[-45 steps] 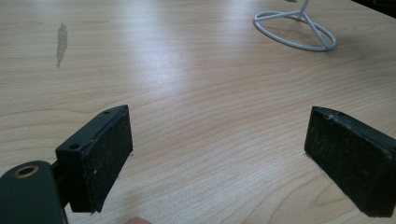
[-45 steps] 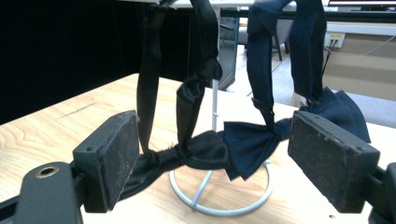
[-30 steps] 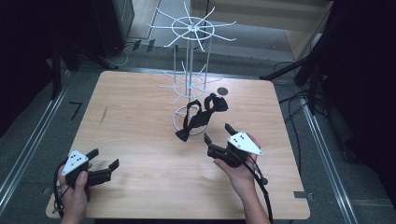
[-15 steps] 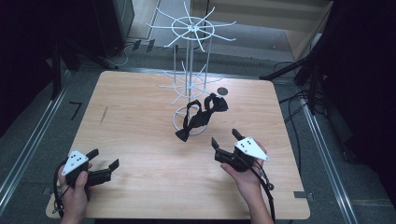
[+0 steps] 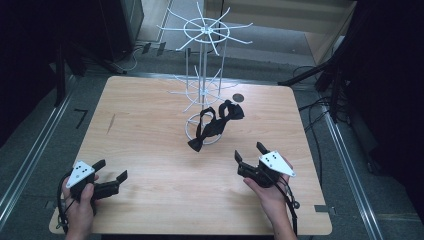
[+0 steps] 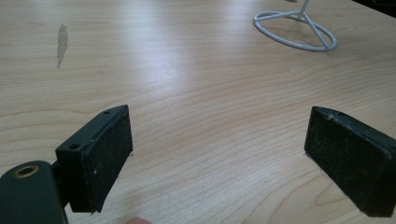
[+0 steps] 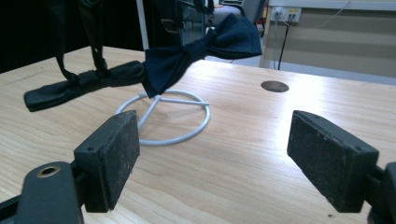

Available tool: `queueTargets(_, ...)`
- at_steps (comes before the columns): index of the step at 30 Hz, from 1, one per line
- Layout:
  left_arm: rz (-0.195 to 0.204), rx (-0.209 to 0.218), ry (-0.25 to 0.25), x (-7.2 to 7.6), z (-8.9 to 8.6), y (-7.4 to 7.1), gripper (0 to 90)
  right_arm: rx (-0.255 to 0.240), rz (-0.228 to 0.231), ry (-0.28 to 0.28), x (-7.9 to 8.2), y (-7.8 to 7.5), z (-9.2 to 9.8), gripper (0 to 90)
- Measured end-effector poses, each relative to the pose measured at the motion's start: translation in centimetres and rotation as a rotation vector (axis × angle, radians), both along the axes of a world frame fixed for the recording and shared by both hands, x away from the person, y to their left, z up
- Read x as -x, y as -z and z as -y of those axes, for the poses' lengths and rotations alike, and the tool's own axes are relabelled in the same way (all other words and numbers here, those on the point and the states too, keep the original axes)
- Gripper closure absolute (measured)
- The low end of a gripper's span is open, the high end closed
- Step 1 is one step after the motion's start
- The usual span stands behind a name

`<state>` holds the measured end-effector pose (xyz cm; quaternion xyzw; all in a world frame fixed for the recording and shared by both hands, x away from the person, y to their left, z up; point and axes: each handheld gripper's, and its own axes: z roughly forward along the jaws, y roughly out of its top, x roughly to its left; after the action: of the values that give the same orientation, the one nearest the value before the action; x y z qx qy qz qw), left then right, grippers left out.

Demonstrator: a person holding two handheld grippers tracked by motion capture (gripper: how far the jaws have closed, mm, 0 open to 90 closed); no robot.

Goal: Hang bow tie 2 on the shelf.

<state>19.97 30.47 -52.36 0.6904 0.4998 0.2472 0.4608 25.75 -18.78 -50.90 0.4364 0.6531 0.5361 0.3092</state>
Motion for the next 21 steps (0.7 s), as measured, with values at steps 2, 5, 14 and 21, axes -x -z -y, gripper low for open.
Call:
queueTargets(2,0.001,0.001,0.000,0.0,0.0,0.0,8.5,0.002,-0.001,0.007,0.1,0.1,0.3,17.6)
queueTargets(5,0.000,0.001,0.000,0.0,0.0,0.0,8.5,0.008,-0.006,0.011,0.2,0.2,0.6,17.7)
queueTargets(14,0.001,0.000,0.000,0.0,0.0,0.0,8.5,0.008,-0.019,0.039,0.7,0.7,2.1,17.7)
queueTargets(21,0.000,0.000,0.000,0.0,0.0,0.0,8.5,0.003,-0.023,0.066,1.1,1.2,3.5,17.7)
